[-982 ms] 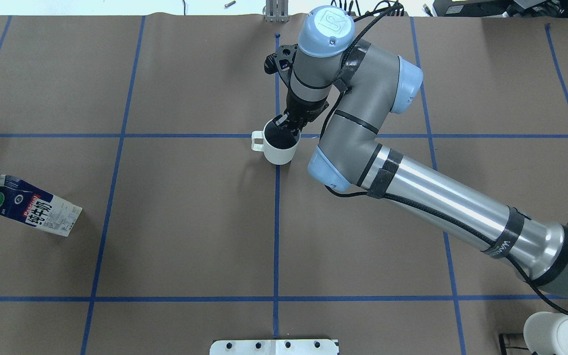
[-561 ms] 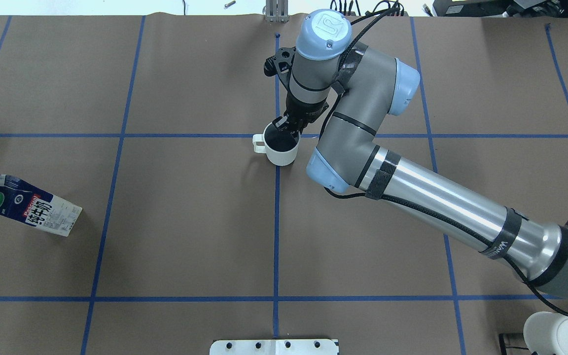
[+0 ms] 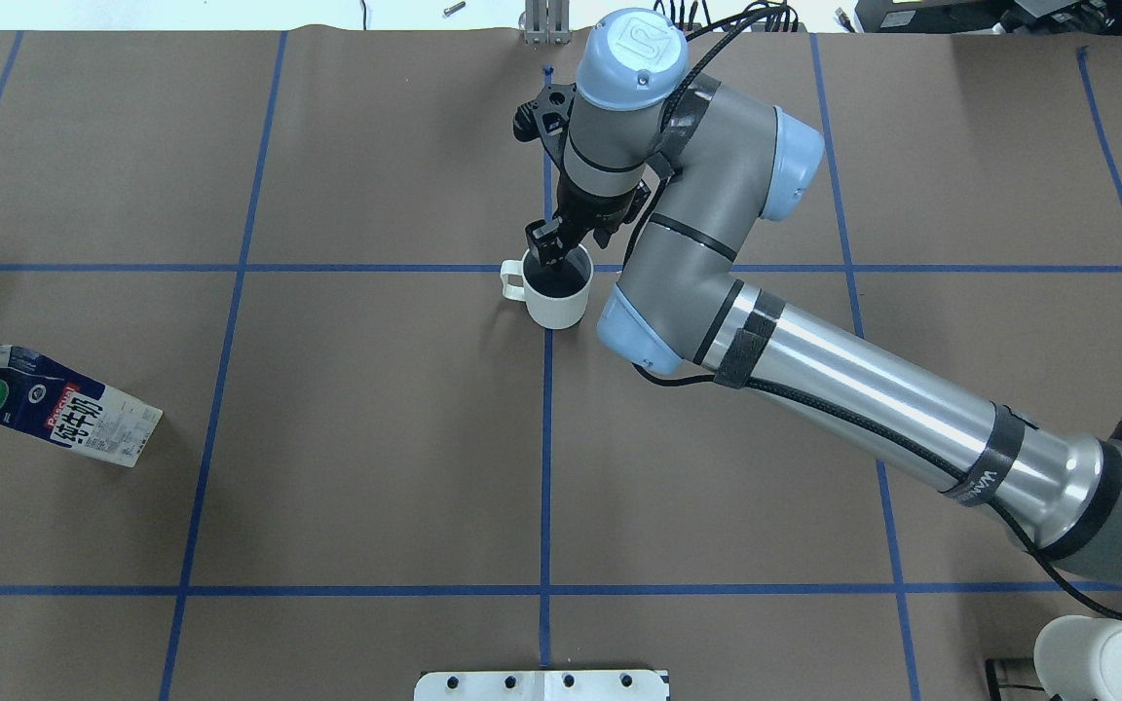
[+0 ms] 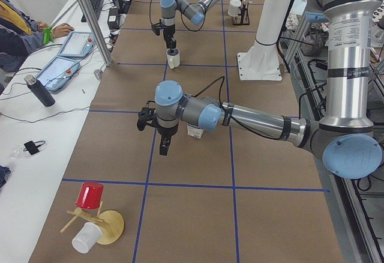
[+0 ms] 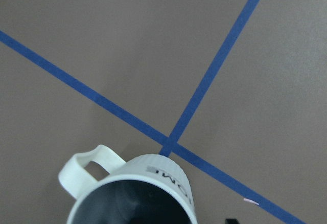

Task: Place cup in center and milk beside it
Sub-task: 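Set the mug down and open the right gripper, then withdraw the right arm while the left gripper descends onto the milk carton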

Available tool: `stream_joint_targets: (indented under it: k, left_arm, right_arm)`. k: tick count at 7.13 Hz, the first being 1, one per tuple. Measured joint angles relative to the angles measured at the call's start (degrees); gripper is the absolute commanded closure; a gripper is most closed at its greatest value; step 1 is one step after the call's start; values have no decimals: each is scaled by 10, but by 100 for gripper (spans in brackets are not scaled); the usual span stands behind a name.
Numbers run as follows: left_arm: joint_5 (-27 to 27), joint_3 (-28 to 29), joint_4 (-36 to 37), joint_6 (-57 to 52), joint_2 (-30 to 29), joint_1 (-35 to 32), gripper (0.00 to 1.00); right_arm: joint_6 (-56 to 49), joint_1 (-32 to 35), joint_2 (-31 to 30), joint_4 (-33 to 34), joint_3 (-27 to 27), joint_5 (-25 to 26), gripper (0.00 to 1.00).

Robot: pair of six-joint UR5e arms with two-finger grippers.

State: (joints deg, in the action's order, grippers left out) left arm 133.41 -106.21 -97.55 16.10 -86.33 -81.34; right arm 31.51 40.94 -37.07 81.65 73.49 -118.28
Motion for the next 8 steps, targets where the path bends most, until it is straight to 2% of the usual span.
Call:
stream_joint_targets:
  k: [2,3,5,8]
  left_arm:
    - [1,-39,1,79,0,21,2]
    - [-4,-73,2,120,1,49,2]
    - [-30,-149,2,154,16,118,2]
    - [-76,-189,1,139,23,203,2]
  right_arm:
    - [-4,54,-21,4,35,-39,0]
    - [-6,77,-54,4,67,-53,0]
    - [-8,105,-135,2,125,-63,0]
    - [-16,151,-268,-2,194,-80,0]
